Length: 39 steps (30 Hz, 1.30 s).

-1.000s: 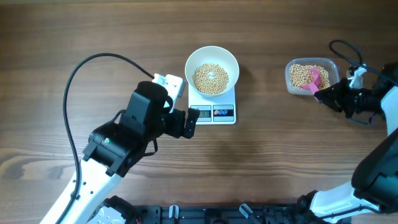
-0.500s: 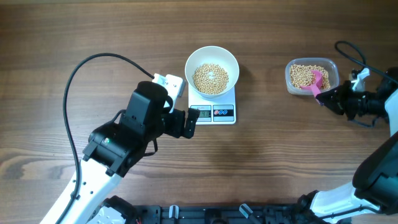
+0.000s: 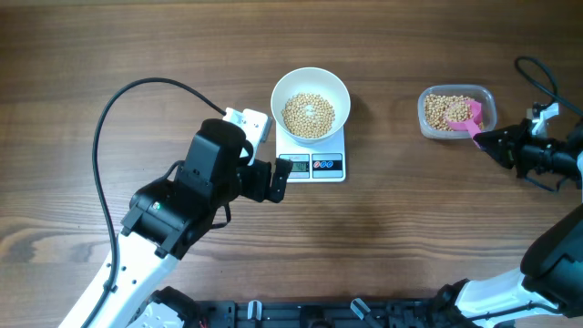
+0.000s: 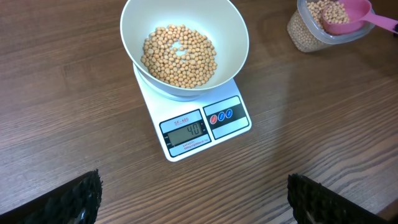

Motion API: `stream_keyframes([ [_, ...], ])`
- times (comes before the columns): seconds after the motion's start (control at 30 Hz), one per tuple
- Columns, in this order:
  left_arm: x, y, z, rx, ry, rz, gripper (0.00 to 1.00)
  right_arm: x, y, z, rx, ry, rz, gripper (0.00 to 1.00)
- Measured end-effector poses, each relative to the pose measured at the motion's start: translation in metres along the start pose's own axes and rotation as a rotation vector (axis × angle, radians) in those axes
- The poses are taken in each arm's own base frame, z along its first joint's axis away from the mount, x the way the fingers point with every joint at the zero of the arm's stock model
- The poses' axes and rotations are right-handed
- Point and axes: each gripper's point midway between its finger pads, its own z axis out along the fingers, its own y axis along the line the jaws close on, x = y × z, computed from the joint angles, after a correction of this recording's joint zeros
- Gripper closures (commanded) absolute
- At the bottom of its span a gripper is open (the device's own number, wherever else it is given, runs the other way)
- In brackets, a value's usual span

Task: Scoop item into bowl and weigh 150g on scale
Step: 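Dip the scoop into the soybeans and scoop a second load, then carry the filled scoop left over the white bowl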

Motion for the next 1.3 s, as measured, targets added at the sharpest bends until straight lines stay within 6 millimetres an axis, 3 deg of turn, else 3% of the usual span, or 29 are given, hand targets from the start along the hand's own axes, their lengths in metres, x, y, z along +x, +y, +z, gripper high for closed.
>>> stream_keyframes([
  [0.67,0.0,0.0,0.0,0.0,0.0,0.0,0.0,0.008,0.012,-0.001,-0.069,0.026,-0.041,0.96],
  [1.3,0.0,0.0,0.0,0.0,0.0,0.0,0.0,0.028,0.044,-0.007,-0.259,0.082,-0.02,0.96],
])
